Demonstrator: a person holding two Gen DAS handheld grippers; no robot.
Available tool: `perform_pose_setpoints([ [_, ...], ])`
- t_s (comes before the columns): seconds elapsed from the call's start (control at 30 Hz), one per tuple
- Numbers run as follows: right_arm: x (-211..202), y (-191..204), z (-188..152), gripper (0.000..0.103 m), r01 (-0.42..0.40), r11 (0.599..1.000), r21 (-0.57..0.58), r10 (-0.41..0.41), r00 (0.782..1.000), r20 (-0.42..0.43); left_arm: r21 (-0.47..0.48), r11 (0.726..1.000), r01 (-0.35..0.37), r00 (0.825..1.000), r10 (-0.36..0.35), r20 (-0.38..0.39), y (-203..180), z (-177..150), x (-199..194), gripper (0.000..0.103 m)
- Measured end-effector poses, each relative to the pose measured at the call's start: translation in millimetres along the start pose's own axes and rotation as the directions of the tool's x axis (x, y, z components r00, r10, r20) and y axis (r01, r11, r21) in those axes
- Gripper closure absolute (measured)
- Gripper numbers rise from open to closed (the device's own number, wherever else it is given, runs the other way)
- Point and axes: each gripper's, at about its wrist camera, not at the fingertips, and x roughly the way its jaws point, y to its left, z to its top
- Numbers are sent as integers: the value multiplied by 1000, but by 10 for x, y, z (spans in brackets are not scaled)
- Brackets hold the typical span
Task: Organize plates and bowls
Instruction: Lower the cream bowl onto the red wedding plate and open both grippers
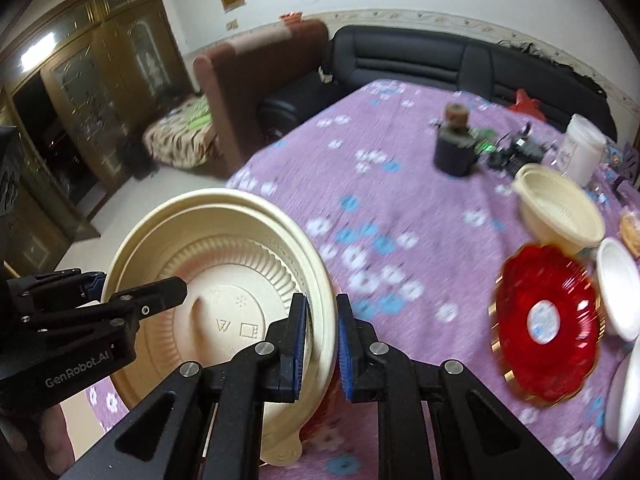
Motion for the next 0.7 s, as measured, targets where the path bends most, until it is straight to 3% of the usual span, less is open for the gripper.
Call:
perform_pose_setpoints([
  [0.3, 374, 97, -211, 86, 7, 1000, 10, -6, 999, -48, -63, 997, -36, 997, 32, -64, 244, -210, 375, 74],
  [0.43, 373, 128, -223, 84, 7, 1000, -1, -7, 1000, -24, -72, 997, -39, 998, 35, -50, 270, -223, 389, 66],
  [0.53, 311, 179, -211, 73, 15, 1000, -22, -14, 1000, 5, -77, 996, -34, 999, 32, -23, 280, -229, 319, 50],
  [0.7, 169, 244, -200, 64, 23, 999, -40, -21, 998, 55, -75, 997, -32, 999, 33, 11, 261, -247, 190, 48],
])
